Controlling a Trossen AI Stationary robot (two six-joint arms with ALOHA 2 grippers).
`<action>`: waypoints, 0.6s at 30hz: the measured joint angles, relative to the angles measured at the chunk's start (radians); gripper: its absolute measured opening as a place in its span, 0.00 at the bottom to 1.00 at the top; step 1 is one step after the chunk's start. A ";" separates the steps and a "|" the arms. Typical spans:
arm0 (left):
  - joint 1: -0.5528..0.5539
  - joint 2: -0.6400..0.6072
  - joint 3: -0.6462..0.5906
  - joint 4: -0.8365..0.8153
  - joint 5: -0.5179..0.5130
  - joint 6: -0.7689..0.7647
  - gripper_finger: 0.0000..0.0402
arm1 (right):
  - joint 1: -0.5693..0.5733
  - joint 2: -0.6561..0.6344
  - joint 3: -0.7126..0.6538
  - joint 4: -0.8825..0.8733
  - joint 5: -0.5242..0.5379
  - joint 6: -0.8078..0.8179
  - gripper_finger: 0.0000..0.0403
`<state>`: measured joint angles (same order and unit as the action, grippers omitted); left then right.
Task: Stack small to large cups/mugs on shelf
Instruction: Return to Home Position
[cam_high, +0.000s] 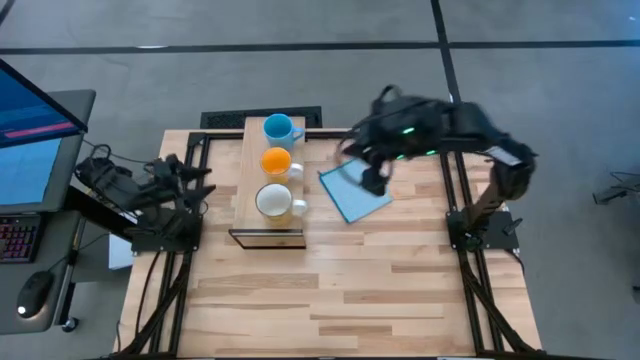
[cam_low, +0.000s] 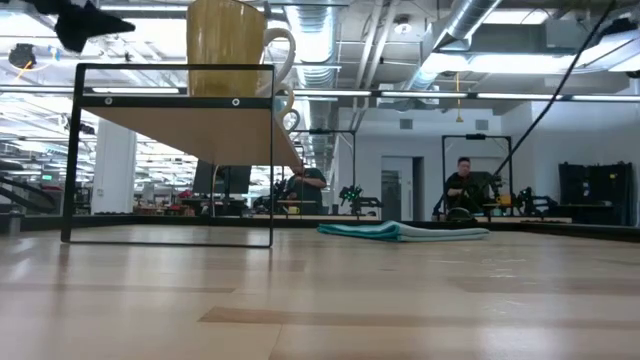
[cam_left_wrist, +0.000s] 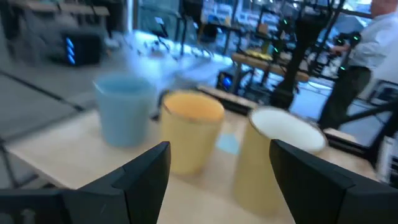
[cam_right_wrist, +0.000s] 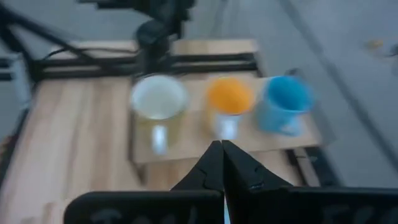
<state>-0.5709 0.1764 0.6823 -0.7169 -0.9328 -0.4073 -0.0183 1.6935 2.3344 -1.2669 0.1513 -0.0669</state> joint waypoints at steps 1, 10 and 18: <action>0.000 0.000 0.013 0.007 -0.015 0.036 0.66 | -0.001 -0.025 0.000 -0.008 0.022 -0.008 0.04; 0.000 0.000 0.103 0.030 -0.086 0.158 0.66 | -0.027 -0.171 0.000 -0.076 0.070 -0.065 0.05; 0.000 0.000 0.116 0.027 -0.137 0.220 0.66 | -0.152 -0.297 -0.127 -0.059 0.086 -0.083 0.04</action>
<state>-0.5705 0.1764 0.7979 -0.6897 -1.0697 -0.1875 -0.1702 1.3964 2.2077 -1.3261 0.2371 -0.1501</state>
